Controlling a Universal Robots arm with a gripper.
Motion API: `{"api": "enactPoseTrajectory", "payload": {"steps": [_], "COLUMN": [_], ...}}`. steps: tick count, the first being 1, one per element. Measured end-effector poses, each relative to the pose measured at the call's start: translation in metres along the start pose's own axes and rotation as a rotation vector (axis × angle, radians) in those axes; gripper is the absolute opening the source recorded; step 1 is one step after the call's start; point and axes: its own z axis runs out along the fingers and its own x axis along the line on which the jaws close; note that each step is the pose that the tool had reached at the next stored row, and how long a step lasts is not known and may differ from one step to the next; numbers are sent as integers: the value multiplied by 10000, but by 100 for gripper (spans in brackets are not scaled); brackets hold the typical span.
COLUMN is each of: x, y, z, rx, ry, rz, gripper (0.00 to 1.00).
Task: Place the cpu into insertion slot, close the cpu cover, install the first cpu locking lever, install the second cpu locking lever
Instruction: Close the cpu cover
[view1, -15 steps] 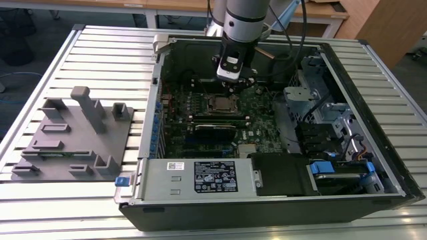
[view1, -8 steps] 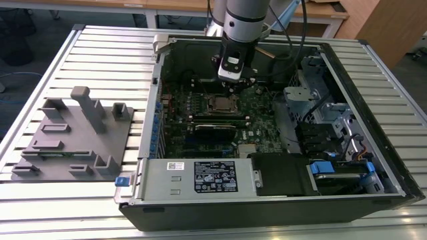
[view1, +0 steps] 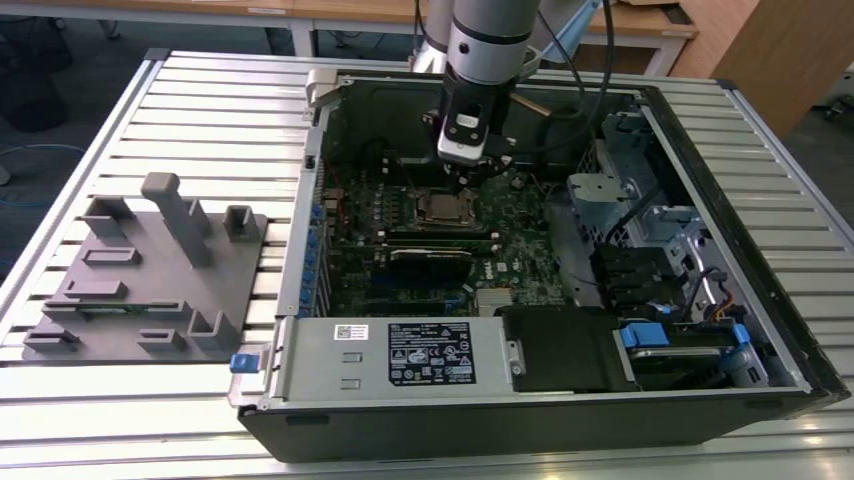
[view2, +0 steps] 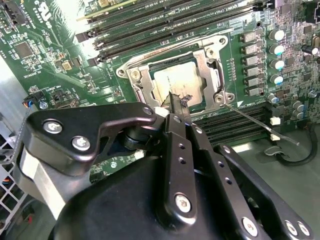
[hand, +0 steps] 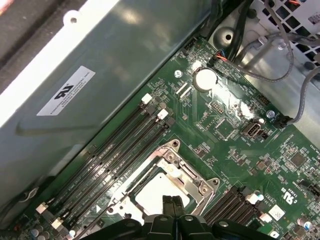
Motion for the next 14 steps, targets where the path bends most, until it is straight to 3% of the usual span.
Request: {"api": "enactPoseTrajectory", "payload": {"steps": [14], "x": [0], "y": [0], "z": [0], "rx": [0], "ry": [-1], "rz": [-32], "gripper": [10]}}
